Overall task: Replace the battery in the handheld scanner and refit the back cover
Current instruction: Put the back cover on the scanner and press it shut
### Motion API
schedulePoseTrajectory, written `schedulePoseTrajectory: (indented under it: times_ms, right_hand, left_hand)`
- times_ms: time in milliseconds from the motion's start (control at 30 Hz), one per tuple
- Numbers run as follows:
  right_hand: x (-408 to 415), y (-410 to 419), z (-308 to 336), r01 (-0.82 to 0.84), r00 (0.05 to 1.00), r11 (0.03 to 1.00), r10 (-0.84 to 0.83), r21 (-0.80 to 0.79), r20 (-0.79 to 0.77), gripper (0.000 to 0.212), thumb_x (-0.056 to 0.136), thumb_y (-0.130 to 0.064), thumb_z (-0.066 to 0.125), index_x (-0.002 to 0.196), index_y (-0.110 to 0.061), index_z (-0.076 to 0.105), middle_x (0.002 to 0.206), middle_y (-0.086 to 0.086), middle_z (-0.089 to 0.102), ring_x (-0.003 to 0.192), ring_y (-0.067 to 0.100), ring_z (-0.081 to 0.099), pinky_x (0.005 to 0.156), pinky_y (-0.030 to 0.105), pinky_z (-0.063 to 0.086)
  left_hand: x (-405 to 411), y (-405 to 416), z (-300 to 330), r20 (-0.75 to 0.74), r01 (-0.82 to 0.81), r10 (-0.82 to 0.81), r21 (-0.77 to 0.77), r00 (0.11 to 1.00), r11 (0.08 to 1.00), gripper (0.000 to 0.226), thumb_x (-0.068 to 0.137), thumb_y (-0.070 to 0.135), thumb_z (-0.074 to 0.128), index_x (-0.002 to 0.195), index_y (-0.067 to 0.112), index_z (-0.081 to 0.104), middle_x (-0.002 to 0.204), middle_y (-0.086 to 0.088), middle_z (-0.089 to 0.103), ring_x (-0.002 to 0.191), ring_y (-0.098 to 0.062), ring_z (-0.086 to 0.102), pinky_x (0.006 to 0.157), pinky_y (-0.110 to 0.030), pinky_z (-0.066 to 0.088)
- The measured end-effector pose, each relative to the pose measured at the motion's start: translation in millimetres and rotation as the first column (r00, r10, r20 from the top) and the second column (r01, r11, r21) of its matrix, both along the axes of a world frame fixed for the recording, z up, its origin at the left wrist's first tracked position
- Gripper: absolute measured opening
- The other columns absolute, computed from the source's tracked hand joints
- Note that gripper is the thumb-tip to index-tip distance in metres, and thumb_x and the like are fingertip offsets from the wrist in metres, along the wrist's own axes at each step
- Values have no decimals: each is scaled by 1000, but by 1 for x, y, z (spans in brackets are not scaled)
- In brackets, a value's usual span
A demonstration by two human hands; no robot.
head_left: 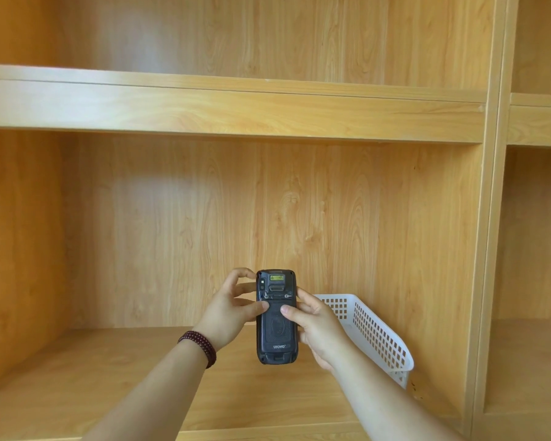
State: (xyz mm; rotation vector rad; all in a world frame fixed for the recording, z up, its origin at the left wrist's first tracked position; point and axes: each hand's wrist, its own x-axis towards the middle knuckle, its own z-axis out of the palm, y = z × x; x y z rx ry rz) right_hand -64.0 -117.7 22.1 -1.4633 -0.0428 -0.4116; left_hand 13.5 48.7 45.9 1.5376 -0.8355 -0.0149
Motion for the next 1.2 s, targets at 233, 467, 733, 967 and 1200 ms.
schedulePoseTrajectory:
  times_ms: [233, 467, 733, 967, 1200]
  right_hand:
    - [-1, 2, -1, 8, 1000, 1000, -8, 1, 1, 41, 92, -5, 64, 116, -37, 59, 108, -5, 77, 101, 12, 72, 90, 37, 55]
    - [-5, 3, 2, 3, 1000, 1000, -3, 18, 12, 47, 92, -4, 63, 132, -28, 55, 113, -1, 76, 105, 15, 71, 96, 43, 54]
    - [-7, 4, 0, 13, 1000, 1000, -14, 21, 3, 49, 92, -3, 64, 135, -25, 54, 113, 1, 76, 107, 18, 71, 99, 49, 52]
    - [-3, 4, -3, 20, 1000, 999, -20, 48, -8, 53, 90, -3, 66, 138, -22, 52, 114, 1, 76, 108, 18, 70, 100, 47, 51]
    - [0, 5, -2, 10, 1000, 996, -9, 94, -9, 43, 89, 0, 65, 116, -33, 60, 110, 2, 77, 103, 17, 72, 92, 39, 55]
  left_hand:
    - [1, 0, -5, 117, -105, 89, 131, 989, 986, 17, 84, 11, 73, 84, 26, 65, 83, -11, 77, 81, -23, 74, 84, -40, 58]
    - [2, 1, 5, 246, -162, 114, 188, 963, 969, 14, 81, 17, 77, 87, 27, 68, 93, 6, 74, 79, -7, 72, 65, -16, 50]
    - [3, 3, 8, 248, -165, 111, 210, 962, 964, 18, 78, 15, 79, 82, 28, 68, 109, 10, 71, 82, -7, 73, 85, -32, 57]
    - [6, 2, 12, 211, -203, 151, 251, 966, 946, 18, 73, 14, 83, 78, 23, 68, 90, 6, 73, 74, -17, 72, 75, -30, 56]
    - [5, 4, 11, 221, -168, 112, 256, 969, 952, 16, 78, 14, 79, 82, 17, 63, 77, 4, 70, 58, 0, 61, 54, -12, 44]
